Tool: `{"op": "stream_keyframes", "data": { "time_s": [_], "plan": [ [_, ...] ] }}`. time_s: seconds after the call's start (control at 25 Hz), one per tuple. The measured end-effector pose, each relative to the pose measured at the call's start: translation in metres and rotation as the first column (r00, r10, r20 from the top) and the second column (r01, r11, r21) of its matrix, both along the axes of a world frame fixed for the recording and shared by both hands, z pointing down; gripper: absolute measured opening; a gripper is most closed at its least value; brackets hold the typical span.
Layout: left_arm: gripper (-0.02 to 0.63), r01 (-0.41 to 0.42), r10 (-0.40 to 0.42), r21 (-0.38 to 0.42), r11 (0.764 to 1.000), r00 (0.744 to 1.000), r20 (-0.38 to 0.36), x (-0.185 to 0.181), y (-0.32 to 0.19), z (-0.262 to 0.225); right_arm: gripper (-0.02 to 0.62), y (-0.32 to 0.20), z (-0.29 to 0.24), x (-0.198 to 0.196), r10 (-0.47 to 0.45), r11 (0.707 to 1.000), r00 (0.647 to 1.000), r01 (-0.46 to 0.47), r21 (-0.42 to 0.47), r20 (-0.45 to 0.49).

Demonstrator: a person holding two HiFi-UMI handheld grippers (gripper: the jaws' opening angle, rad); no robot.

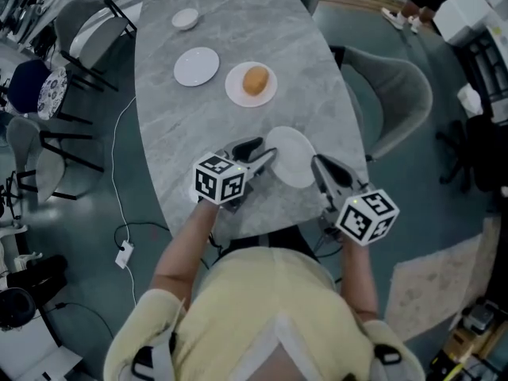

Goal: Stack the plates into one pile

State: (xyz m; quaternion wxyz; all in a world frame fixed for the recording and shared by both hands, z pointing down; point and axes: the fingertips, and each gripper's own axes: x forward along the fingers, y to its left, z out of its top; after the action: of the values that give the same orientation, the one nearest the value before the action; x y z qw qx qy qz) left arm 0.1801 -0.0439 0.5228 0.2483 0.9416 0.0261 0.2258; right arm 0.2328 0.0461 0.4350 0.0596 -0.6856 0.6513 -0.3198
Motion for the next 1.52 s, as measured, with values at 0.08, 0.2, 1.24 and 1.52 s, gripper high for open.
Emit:
{"op": "stream_keyframes", "data": {
  "time_s": [0.08, 0.2, 1.24, 1.52],
  "plan": [
    [0.179, 0.011, -0.011, -0.011, 1.000, 0.999, -0.033, -0.001, -0.001, -0.006, 0.013, -0.001, -0.008, -0.005, -0.024, 0.999, 1.000, 0.024, 0.024, -0.002],
    [0.179, 0.019, -0.021, -0.029, 0.999, 0.996, -0.089, -0.002, 0.000, -0.017, 0.014, -0.001, -0.012, -0.010, -0.051, 0.998, 0.999, 0.051, 0.041, 0.001],
    [0.072, 0.425, -0.425, 0.036, 0.904, 0.905, -0.020, -0.138, -0.048, -0.019, 0.014, -0.073, 0.028, -0.077, -0.297, 0.954, 0.949, 0.299, -0.011, 0.102],
    [0.067, 0.527, -0.531, 0.070, 0.847, 0.845, 0.061, -0.189, -0.055, -0.006, 0.015, -0.096, 0.061, -0.115, -0.379, 0.916, 0.915, 0.392, -0.083, 0.140]
  ]
}}
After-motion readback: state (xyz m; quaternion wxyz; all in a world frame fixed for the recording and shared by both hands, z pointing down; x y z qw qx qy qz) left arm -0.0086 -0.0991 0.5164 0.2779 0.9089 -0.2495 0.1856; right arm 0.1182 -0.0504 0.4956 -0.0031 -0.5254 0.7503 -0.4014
